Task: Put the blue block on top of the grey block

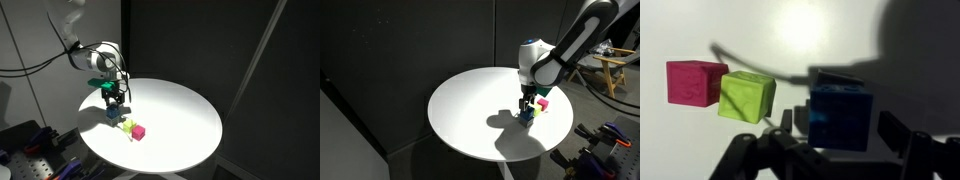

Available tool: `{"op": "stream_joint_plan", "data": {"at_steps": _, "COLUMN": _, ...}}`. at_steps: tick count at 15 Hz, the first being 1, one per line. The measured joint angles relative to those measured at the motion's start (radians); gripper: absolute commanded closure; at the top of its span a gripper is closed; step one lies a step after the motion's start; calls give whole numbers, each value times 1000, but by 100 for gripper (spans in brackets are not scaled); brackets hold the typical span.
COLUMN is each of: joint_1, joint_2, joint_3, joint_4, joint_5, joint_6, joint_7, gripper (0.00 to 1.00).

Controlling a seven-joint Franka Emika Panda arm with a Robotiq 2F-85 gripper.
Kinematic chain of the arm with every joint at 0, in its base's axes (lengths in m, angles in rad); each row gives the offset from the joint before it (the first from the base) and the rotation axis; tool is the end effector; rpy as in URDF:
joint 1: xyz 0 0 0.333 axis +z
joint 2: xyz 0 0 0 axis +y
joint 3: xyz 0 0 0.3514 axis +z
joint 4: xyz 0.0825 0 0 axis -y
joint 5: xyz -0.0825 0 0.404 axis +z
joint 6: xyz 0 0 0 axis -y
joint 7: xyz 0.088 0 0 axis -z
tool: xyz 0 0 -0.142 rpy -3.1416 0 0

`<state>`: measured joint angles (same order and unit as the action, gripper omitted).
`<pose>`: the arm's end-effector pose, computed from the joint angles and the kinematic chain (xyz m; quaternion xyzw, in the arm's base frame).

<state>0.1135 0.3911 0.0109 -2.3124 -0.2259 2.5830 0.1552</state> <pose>0.5225 0.0656 0.1440 0.9934 0.0834 -0.0518 0.0596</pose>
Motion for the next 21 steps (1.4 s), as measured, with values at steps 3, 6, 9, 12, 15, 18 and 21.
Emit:
{"op": "stream_joint_plan", "data": {"at_steps": 3, "joint_1": 0, "joint_2": -7, "joint_3": 0, "joint_4": 0, "joint_5": 0, "joint_6": 0, "joint_7": 0, "gripper": 0}}
{"op": "stream_joint_plan", "data": {"at_steps": 6, "joint_1": 0, "joint_2": -26, "joint_3": -2, "joint_4": -3, "joint_5": 0, "joint_6": -1, "joint_7": 0, "gripper": 0}}
{"op": "stream_joint_plan", "data": {"at_steps": 9, "joint_1": -2, "joint_2": -62, "joint_3": -5, "joint_4": -15, "joint_5": 1, "joint_6": -8, "joint_7": 0, "gripper": 0}}
{"op": "stream_joint_plan", "data": {"at_steps": 12, "joint_1": -9, "joint_2": -111, "joint_3": -6, "joint_4": -35, "joint_5": 20, "joint_6": -36, "joint_7": -5, "gripper": 0}}
{"op": "stream_joint_plan", "data": {"at_steps": 15, "joint_1": -17, "joint_2": -168, "joint_3": -6, "joint_4": -62, "joint_5": 58, "joint_6": -85, "joint_7": -23, "gripper": 0}}
{"op": "stream_joint_plan", "data": {"at_steps": 18, "joint_1": -27, "joint_2": -230, "joint_3": -5, "joint_4": -95, "joint_5": 93, "joint_6": -142, "joint_7": -57, "gripper": 0}}
{"op": "stream_joint_plan", "data": {"at_steps": 21, "joint_1": -40, "joint_2": -294, "joint_3": -5, "joint_4": -131, "joint_5": 125, "joint_6": -185, "joint_7": -104, "gripper": 0}}
